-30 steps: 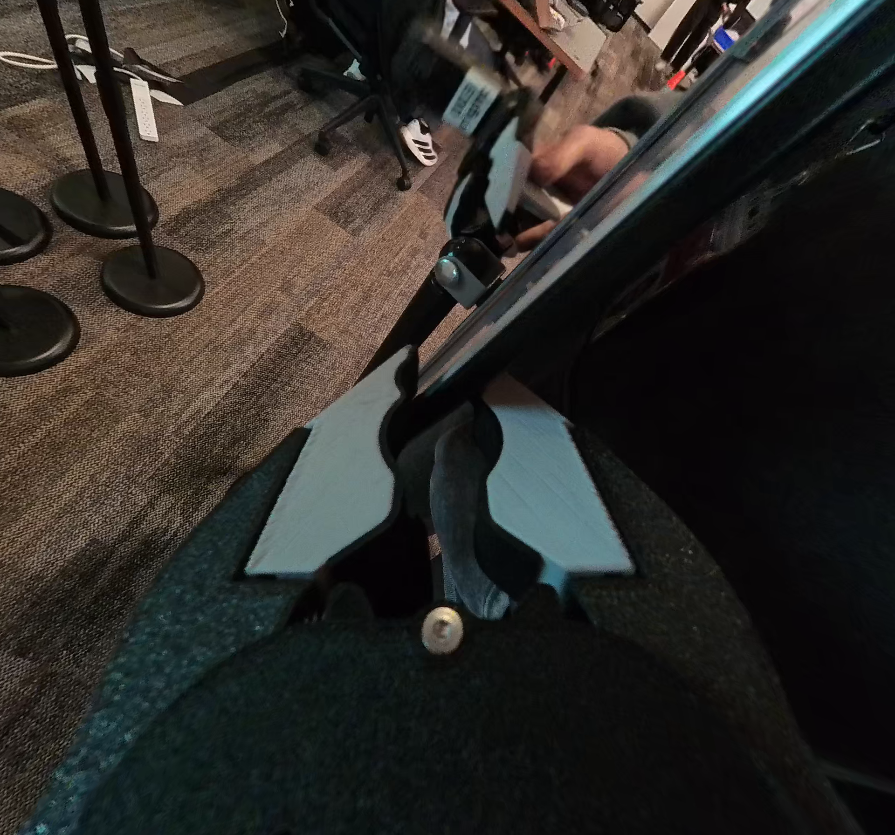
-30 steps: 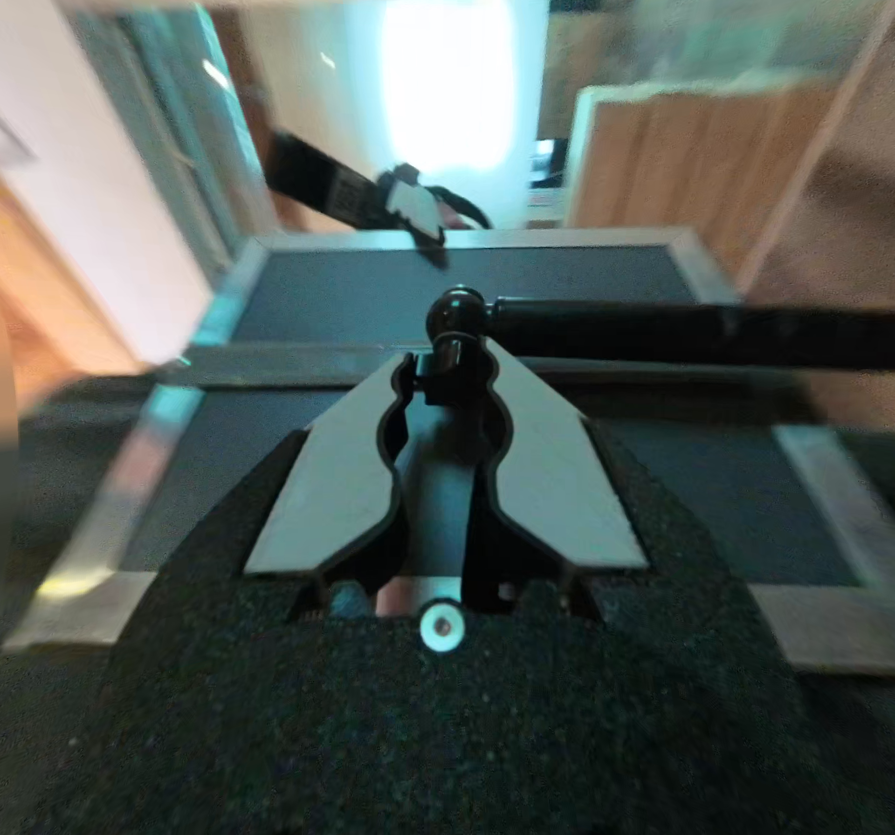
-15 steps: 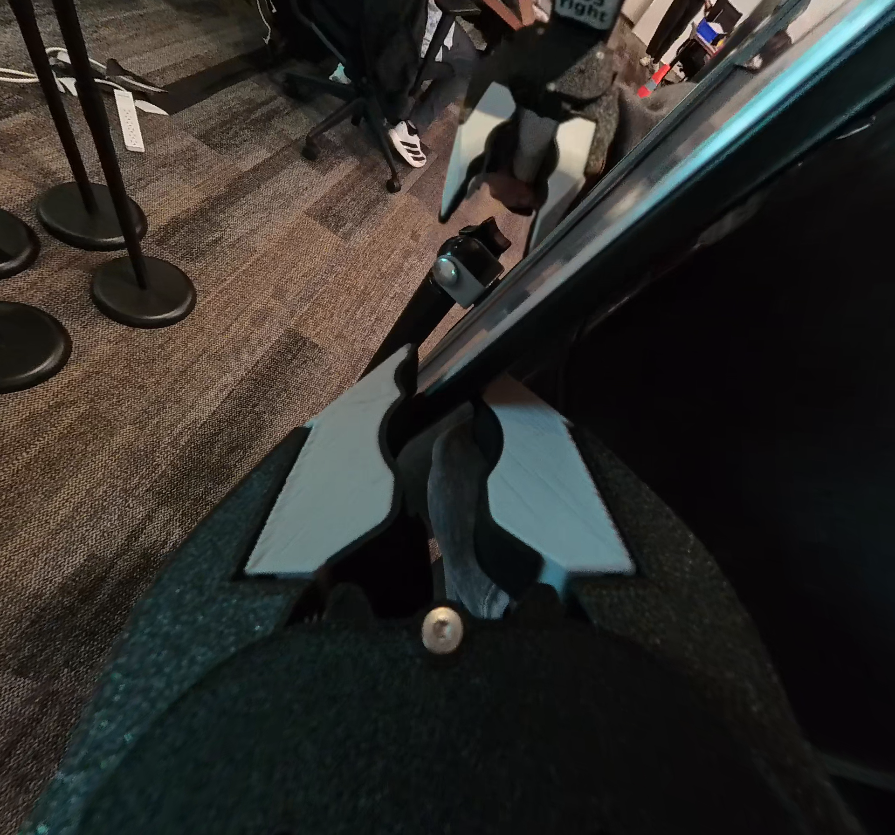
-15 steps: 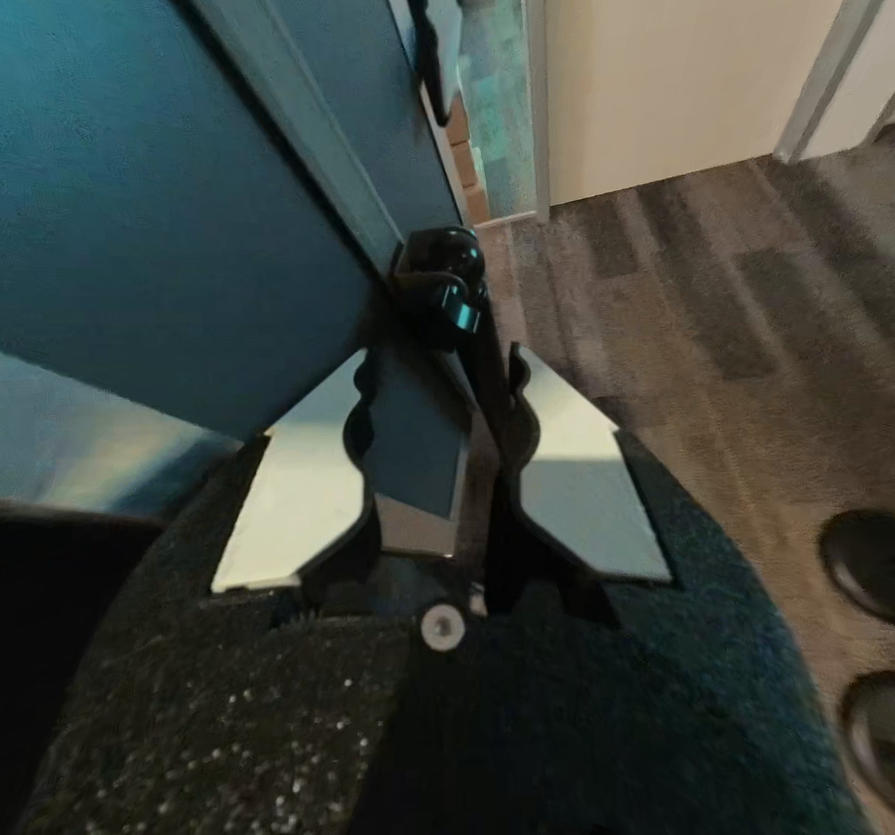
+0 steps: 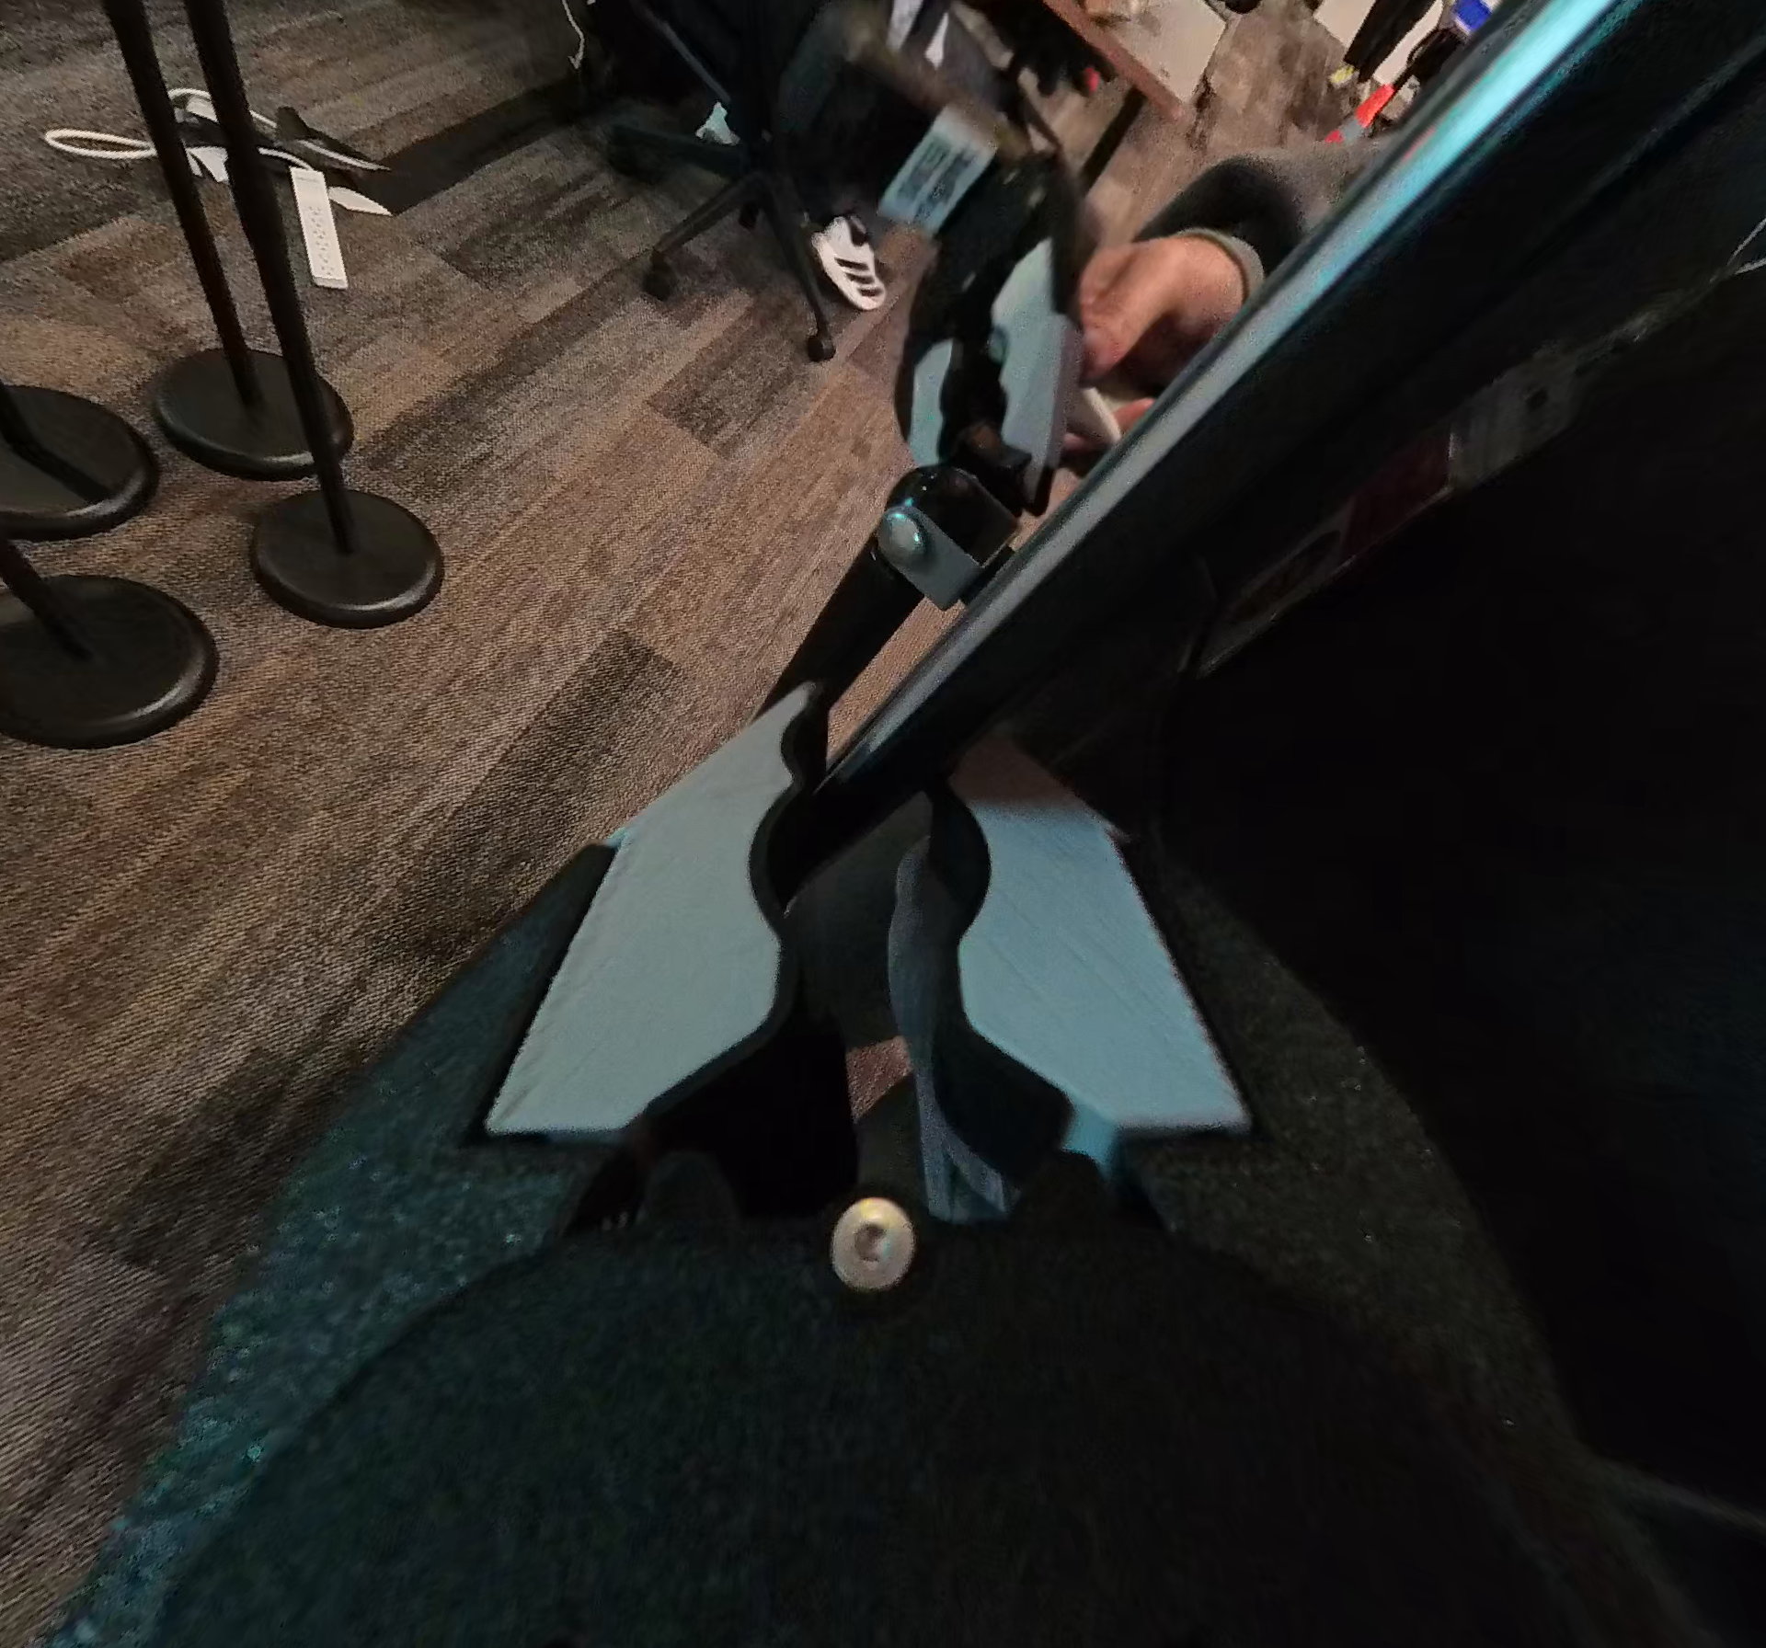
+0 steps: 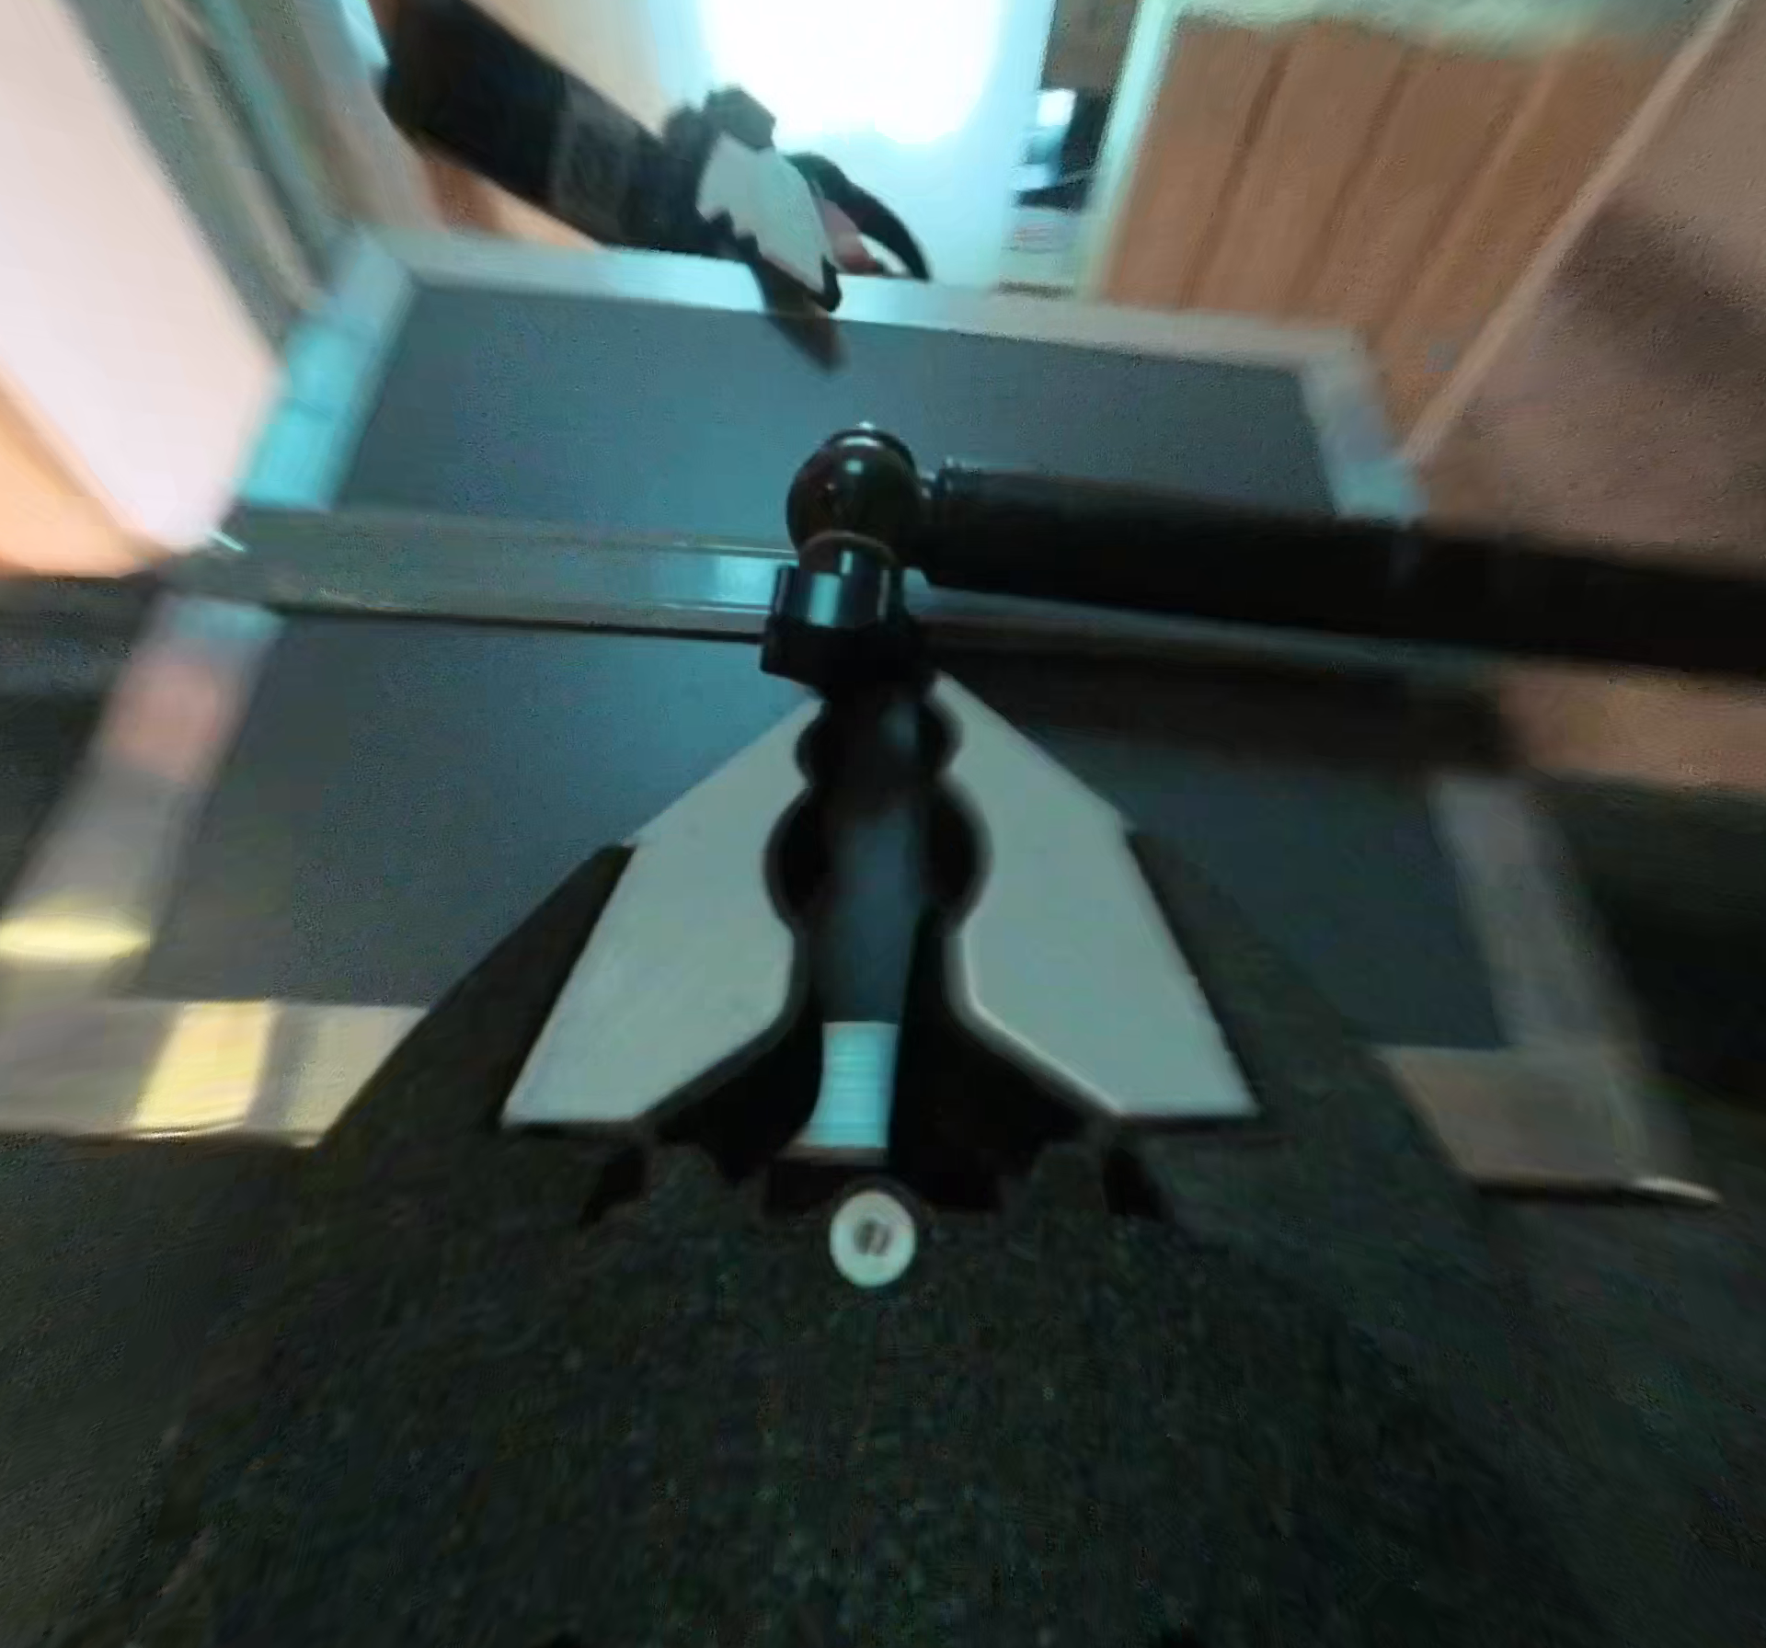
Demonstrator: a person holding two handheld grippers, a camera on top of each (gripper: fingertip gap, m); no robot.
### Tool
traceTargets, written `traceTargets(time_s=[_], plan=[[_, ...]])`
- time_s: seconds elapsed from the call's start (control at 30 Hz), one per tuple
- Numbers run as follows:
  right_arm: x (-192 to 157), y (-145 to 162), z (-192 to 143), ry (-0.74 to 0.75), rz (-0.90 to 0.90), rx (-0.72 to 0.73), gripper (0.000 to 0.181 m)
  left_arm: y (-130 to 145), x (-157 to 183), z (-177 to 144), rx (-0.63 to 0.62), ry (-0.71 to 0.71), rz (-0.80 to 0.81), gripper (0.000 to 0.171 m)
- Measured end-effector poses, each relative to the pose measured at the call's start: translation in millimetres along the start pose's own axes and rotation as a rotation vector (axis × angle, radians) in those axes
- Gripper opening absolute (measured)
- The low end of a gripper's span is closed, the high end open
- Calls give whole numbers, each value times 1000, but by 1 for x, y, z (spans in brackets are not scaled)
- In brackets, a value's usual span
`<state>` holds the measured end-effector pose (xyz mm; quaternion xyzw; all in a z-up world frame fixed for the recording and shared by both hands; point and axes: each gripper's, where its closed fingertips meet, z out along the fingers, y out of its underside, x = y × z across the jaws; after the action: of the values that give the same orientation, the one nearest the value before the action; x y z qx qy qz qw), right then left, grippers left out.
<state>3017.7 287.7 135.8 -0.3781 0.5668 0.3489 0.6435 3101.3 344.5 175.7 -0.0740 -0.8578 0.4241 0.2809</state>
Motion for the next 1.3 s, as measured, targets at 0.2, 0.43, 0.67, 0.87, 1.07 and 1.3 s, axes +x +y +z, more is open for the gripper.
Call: traceTargets(time_s=[0.2, 0.43, 0.67, 0.87, 1.07, 1.3], plan=[[27, 13, -11, 131, -120, 8, 0, 0, 17, 16, -64, 36, 89, 15], [104, -25, -99, 632, -839, 110, 32, 3, 4, 3, 5, 13, -24, 17], [299, -17, -78, 377, -175, 39, 50, 1, 4, 4, -5, 6, -66, 19], [459, -1, -57, 287, 445, 258, 53, -1, 6, 8, -41, -9, -103, 19], [489, 22, -21, 181, 686, 320, 88, -4, 5, 8, -31, -22, -141, 19], [488, 15, -8, 17, 747, 353, 73, -6, 2, 7, -24, -18, -159, 19]])
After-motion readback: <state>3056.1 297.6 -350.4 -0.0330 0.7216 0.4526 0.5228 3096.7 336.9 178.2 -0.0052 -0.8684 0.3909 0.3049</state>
